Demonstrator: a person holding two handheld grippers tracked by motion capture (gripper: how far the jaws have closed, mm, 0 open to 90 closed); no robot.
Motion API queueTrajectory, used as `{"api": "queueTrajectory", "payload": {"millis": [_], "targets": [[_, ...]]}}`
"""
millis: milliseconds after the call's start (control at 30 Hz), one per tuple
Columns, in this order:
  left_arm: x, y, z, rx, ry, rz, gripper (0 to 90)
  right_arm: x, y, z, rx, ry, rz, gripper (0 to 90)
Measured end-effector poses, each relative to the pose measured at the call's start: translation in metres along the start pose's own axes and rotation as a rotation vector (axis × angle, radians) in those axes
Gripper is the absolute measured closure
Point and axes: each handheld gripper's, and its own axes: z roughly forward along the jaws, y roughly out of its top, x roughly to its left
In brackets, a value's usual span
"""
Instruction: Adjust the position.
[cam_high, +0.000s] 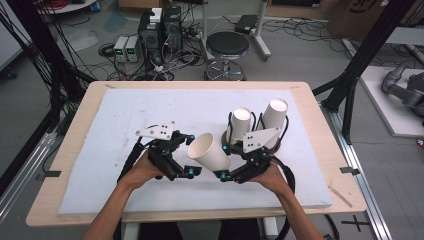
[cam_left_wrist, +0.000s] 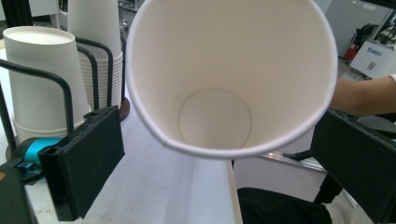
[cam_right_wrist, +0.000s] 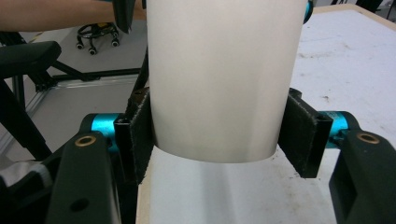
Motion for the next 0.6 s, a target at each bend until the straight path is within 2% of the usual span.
{"api": "queueTrajectory", "payload": {"millis": [533, 600], "targets": [[0.0018, 0.0038, 0.0063, -0.052, -0.037, -0.016, 2.8, -0.0007, -0.0044, 0.0013, -0.031, 0.021, 0.001, 35.4], [0.0018, 0.0045, 0.0069, -0.057, -0.048, -0.006, 4.7, -0.0003, -0.0044, 0.0016, -0.028, 0.025, 0.006, 35.4]]}}
